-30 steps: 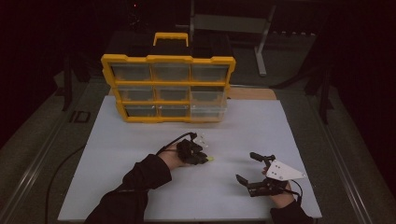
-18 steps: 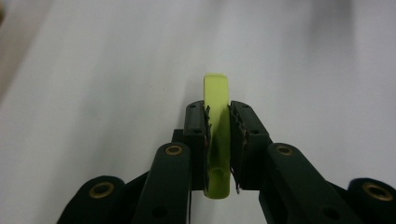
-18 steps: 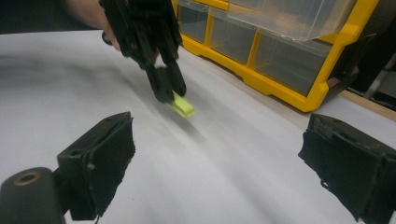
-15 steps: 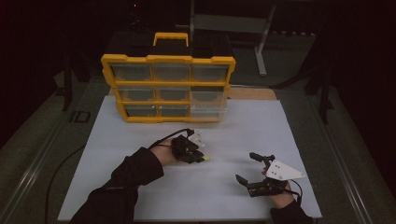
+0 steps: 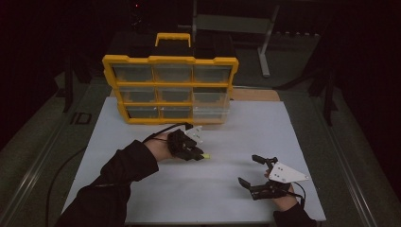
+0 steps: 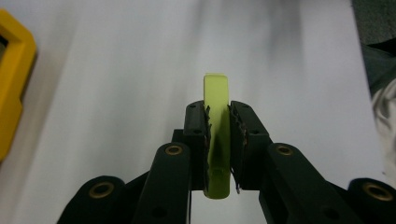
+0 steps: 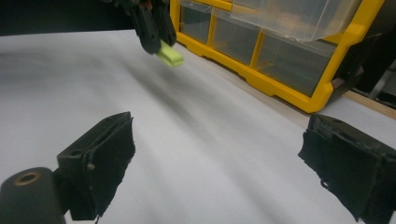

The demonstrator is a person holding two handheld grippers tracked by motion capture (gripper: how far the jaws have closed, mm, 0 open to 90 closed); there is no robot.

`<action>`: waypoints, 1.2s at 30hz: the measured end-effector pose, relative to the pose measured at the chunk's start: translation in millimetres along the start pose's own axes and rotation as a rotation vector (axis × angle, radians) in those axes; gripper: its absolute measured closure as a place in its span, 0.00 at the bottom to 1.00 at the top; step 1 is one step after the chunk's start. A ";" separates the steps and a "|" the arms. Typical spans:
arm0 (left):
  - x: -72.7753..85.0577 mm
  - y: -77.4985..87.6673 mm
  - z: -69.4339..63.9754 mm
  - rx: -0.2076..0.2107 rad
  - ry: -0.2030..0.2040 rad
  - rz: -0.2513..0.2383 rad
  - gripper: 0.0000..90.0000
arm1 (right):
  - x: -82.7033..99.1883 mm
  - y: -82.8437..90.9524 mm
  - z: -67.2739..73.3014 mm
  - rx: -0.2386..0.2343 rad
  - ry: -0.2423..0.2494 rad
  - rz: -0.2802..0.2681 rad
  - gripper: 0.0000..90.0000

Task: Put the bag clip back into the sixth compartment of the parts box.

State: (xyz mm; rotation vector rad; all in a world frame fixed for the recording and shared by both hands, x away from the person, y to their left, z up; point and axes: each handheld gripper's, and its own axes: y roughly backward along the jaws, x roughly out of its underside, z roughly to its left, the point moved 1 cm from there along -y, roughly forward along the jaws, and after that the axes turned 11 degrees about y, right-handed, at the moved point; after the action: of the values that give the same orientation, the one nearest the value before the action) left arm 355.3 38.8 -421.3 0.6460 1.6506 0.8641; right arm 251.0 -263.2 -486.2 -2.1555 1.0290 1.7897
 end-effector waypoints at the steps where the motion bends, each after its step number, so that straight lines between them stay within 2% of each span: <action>1: -1.4 2.8 -0.6 0.002 -0.013 -0.003 0.87 | 0.0 0.2 -0.1 0.002 0.000 0.001 0.10; 6: -9.5 15.7 0.3 -0.008 -0.026 -0.005 0.87 | 0.6 0.8 -1.1 0.010 -0.005 -0.002 0.10; 12: -22.1 34.2 0.6 -0.032 -0.034 -0.044 0.87 | 0.6 0.5 -0.8 0.006 -0.004 0.000 0.10; 20: -39.2 56.6 1.8 -0.031 -0.052 -0.060 0.87 | 0.6 0.8 -1.0 0.007 -0.005 -0.002 0.10; 27: -51.1 68.1 0.3 -0.051 -0.074 -0.073 0.87 | 0.0 0.9 -0.5 0.006 -0.002 -0.003 0.10; 32: -60.5 79.8 3.0 -0.049 -0.063 -0.105 0.87 | -0.3 2.1 -1.6 0.010 -0.003 -0.010 0.10; 36: -69.3 88.2 5.8 -0.062 -0.073 -0.119 0.87 | -0.7 2.3 -1.5 0.010 0.000 -0.010 0.10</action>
State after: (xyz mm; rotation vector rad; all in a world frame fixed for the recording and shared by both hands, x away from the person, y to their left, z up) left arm 375.6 37.1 -310.8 0.5249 1.5736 0.7933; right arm 250.9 -265.4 -484.4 -2.1512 1.0227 1.7765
